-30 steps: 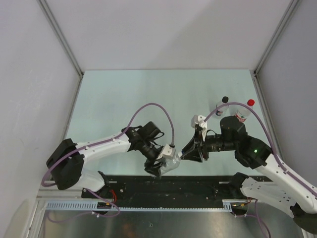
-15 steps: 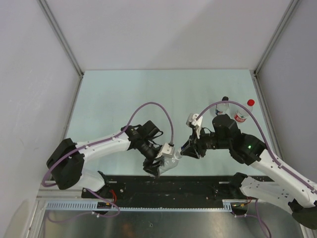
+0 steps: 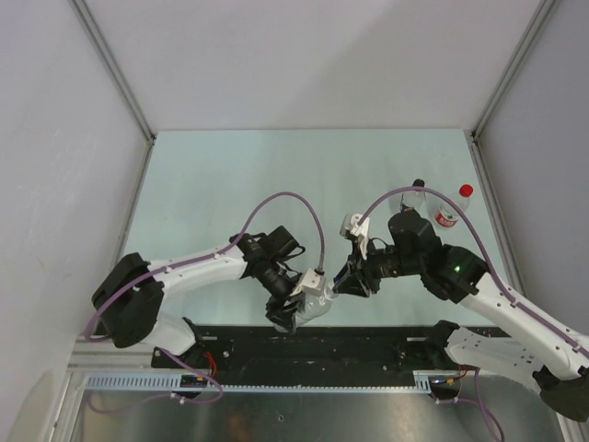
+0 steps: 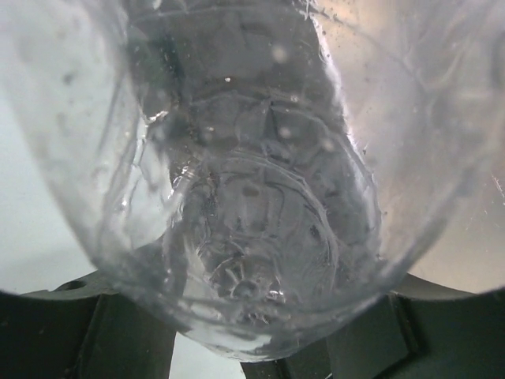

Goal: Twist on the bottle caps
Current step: Screw the bottle cap onto the plastic bottle.

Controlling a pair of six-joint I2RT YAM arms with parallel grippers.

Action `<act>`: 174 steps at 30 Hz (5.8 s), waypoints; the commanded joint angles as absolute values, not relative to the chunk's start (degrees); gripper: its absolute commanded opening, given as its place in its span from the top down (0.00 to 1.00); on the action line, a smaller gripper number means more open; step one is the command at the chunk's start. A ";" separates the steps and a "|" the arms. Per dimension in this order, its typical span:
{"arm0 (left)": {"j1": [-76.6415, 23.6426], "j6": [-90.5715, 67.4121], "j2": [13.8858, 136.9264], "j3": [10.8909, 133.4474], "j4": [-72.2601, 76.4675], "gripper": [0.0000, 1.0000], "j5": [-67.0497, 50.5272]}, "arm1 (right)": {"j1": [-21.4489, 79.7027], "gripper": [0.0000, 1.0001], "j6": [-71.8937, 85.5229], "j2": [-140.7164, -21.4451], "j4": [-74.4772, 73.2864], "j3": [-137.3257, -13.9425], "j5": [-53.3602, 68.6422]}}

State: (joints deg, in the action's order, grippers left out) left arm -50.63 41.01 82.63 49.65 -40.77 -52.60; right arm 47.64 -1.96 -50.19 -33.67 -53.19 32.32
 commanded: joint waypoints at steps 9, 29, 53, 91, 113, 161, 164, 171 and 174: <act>-49.87 43.42 82.44 53.93 -41.22 0.53 -59.02 | 49.20 0.88 -2.09 -49.73 -39.91 -56.19 33.71; -50.59 45.51 81.91 58.80 -42.76 0.54 -50.91 | 53.06 0.90 5.24 -56.20 -37.86 -57.47 22.51; -47.90 51.01 80.06 61.01 -42.65 0.54 -55.58 | 54.15 0.94 23.51 -55.79 -28.70 -54.66 16.67; -48.60 55.19 86.17 64.23 -42.30 0.52 -63.55 | 52.88 0.72 34.14 -56.01 -31.67 -59.11 11.11; -47.32 55.22 90.51 68.76 -42.37 0.52 -67.02 | 56.17 0.64 30.32 -60.09 -42.30 -69.29 6.44; -46.39 62.96 85.97 61.91 -42.34 0.51 -68.45 | 58.55 0.05 -2.63 -40.90 -32.72 -66.92 12.79; -46.40 63.35 85.57 61.38 -42.32 0.51 -68.31 | 58.60 0.08 -6.72 -36.71 -32.78 -64.41 18.58; -46.35 64.52 84.74 60.41 -42.28 0.51 -68.44 | 58.62 0.15 -13.52 -39.29 -34.04 -62.58 28.57; -46.44 64.78 84.48 59.97 -42.33 0.50 -68.17 | 58.58 0.16 -16.42 -41.76 -33.87 -62.58 30.93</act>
